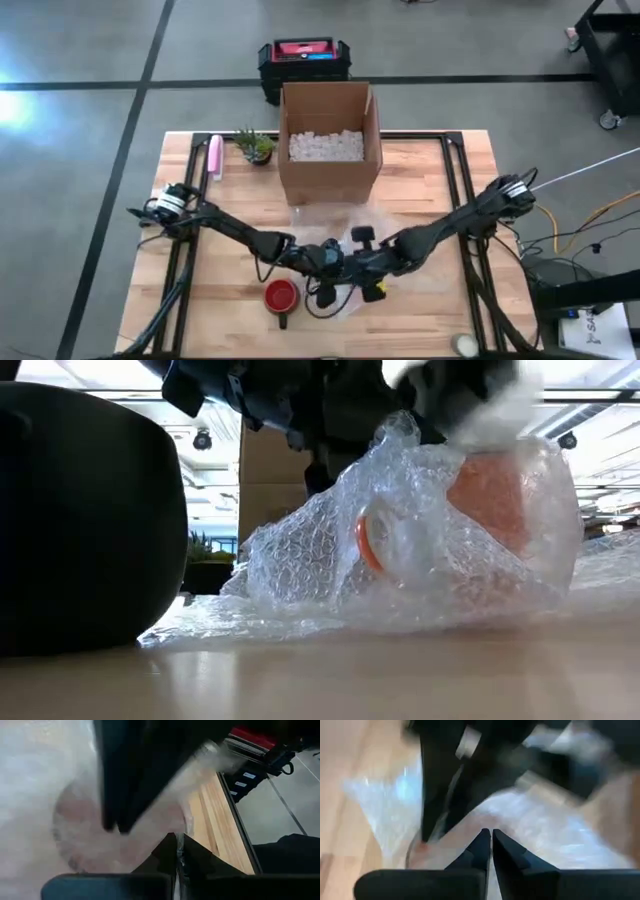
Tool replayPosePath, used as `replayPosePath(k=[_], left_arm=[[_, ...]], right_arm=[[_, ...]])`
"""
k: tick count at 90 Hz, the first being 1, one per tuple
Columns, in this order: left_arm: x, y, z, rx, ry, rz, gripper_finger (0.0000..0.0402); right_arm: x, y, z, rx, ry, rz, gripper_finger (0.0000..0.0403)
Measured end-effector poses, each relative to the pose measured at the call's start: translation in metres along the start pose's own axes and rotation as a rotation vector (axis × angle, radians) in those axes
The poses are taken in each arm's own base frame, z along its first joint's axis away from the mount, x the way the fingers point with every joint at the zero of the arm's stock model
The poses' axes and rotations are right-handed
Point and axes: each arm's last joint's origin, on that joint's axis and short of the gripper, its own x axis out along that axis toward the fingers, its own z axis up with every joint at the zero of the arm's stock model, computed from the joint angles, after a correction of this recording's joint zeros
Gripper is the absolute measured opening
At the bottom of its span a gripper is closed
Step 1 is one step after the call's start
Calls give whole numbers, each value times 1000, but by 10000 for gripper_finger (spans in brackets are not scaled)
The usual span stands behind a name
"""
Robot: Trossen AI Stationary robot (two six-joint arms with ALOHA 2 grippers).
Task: Wrap mug
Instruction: Wrap the orange mug with the bubble wrap on top
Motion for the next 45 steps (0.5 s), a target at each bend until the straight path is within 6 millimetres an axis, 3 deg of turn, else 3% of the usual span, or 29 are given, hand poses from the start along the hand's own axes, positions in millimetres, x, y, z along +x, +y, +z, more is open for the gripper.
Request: replayPosePath(k=[11,21,35,45], left_arm=[[-2,0,4,0,-18,7,0],[-10,-3,11,-4,-26,3,0],[-38,-14,30,-5,15,24,0],[-59,-17,31,-46,131,138,0]], right_arm=[[20,7,-7,10,62,7,2],[25,8,-8,5,76,6,2],[23,7,-8,4,68,8,2],[22,6,-7,1,64,7,2]])
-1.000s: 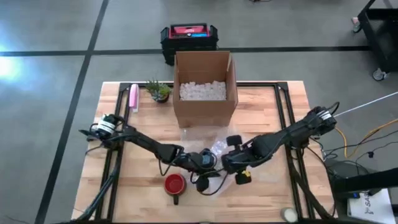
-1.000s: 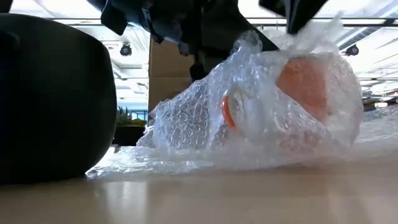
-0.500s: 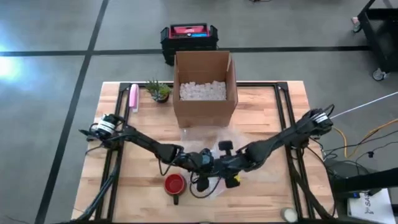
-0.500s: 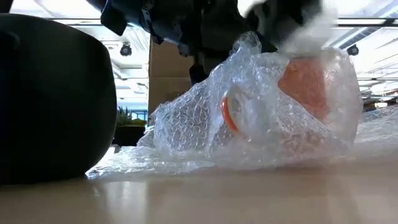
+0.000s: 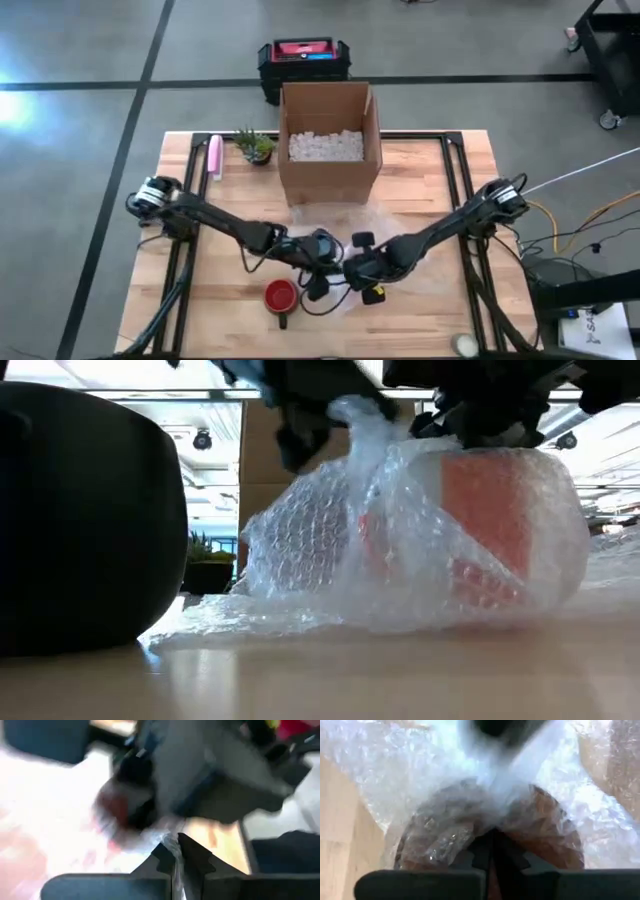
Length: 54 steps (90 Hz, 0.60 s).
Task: Wrap mug
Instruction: Wrap the orange mug with the bubble wrap on top
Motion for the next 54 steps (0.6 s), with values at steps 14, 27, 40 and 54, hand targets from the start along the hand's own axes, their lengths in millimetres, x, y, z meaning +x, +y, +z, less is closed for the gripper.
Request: replayPosePath(k=[14,27,40,54], left_arm=[[-5,3,-26,-38,145,125,0],[13,4,-38,-20,111,96,0],[7,-9,-17,28,13,17,0],[-22,-22,11,140,46,35,0]], right_arm=[[-2,0,2,-8,-18,0,2],[-2,0,1,-13,-6,1,2],[-1,0,-1,-17,8,3,2],[-1,1,1,-14,-9,4,2]])
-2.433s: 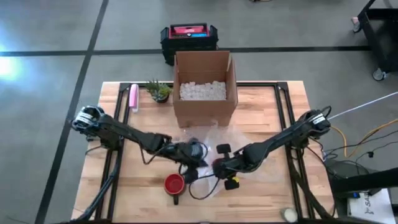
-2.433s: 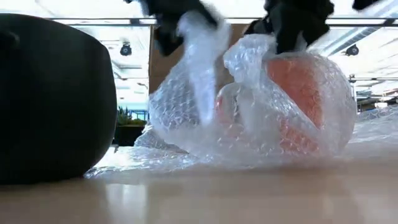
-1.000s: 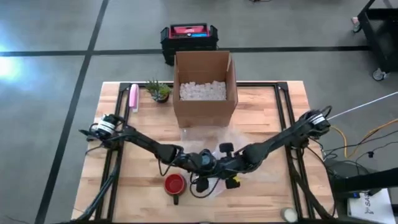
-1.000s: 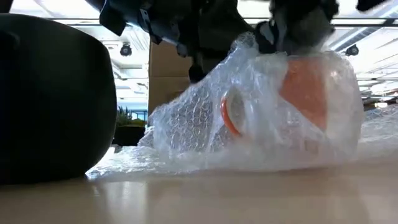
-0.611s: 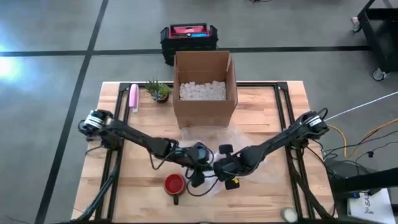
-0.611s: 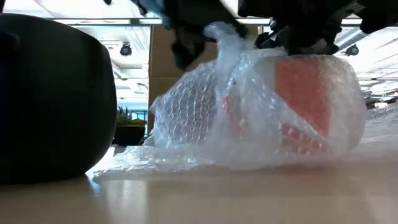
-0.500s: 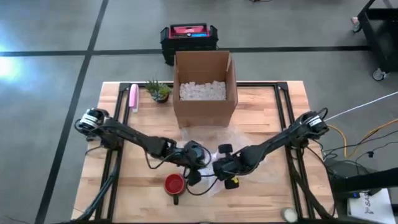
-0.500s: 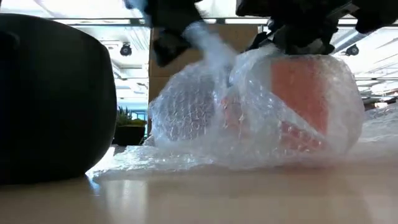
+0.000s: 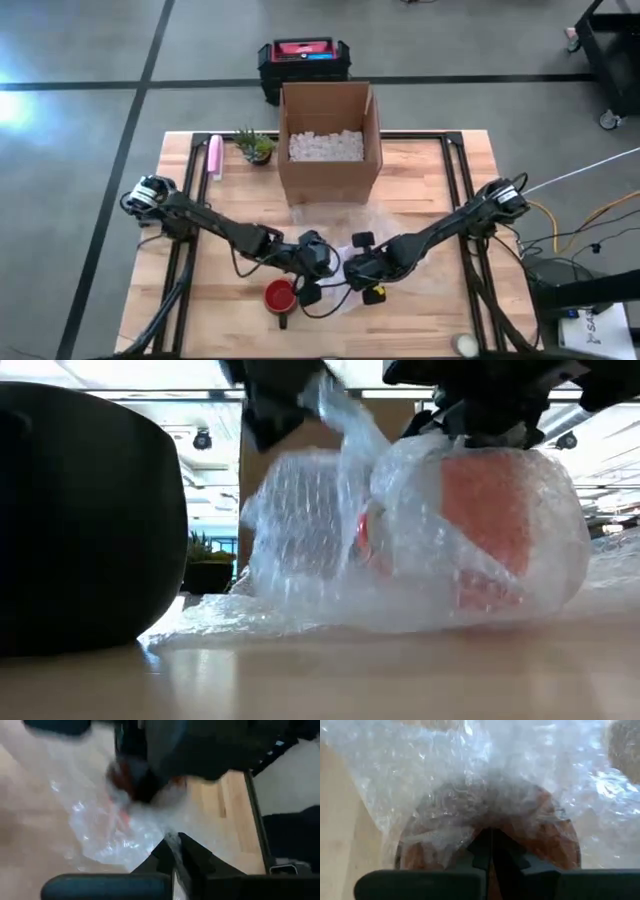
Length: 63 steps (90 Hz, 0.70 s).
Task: Wrap mug
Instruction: Wrap the orange mug with the bubble wrap on top
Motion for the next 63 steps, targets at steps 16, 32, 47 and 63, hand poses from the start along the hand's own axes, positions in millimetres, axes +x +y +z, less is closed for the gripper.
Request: replayPosePath(k=[16,32,47,63], left_arm=[[-15,-3,14,44,20,31,3],[-10,8,9,35,109,22,72],[-38,9,12,6,213,108,154],[-57,13,7,12,211,190,213]], right_arm=[[0,0,-2,-10,18,0,2],[1,0,-2,-9,19,0,2],[1,0,-1,-7,14,1,2],[1,-1,-1,-15,14,0,2]])
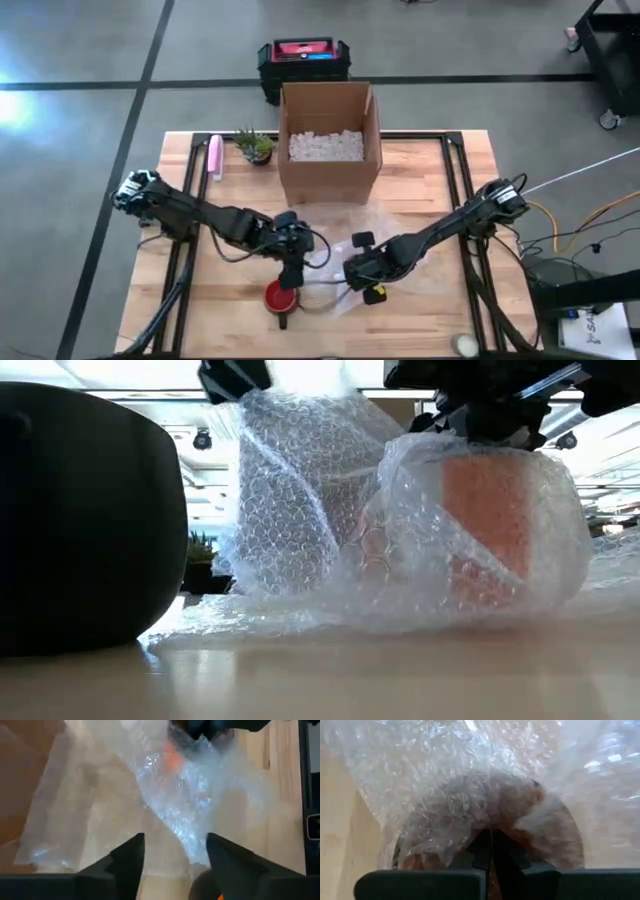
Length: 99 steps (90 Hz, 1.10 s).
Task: Wrap mug
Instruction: Wrap the orange mug with the bubble wrap on top
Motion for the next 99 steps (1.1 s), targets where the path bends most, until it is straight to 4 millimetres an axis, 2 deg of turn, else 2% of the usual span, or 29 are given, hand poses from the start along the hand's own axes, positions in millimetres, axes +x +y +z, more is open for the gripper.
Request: replayPosePath(k=[10,22,35,47,54,62,70,80,88,99], left_arm=[[5,10,-16,19,57,91,229],[14,17,-31,-1,91,119,221],[-9,19,-28,-32,31,67,202],[-43,25,-20,-56,-79,33,187],[-57,32,-25,-50,-103,94,177],[-59,43,-40,-60,-49,202,165],[-51,52,-55,-96,0,259,153],[-20,57,-78,-119,54,285,136],[7,57,-87,-152,22,201,126],[34,65,-90,-256,-56,44,130]], right_arm=[[0,0,0,0,-1,0,2],[0,0,0,1,-2,0,2],[0,0,0,0,-2,0,2],[0,0,0,0,-4,0,2],[0,0,0,0,-4,0,2],[0,0,0,0,-4,0,2],[0,0,1,0,-5,0,2],[0,0,1,-1,-6,0,2],[0,0,1,-2,-9,0,2],[0,0,1,-1,-10,0,2]])
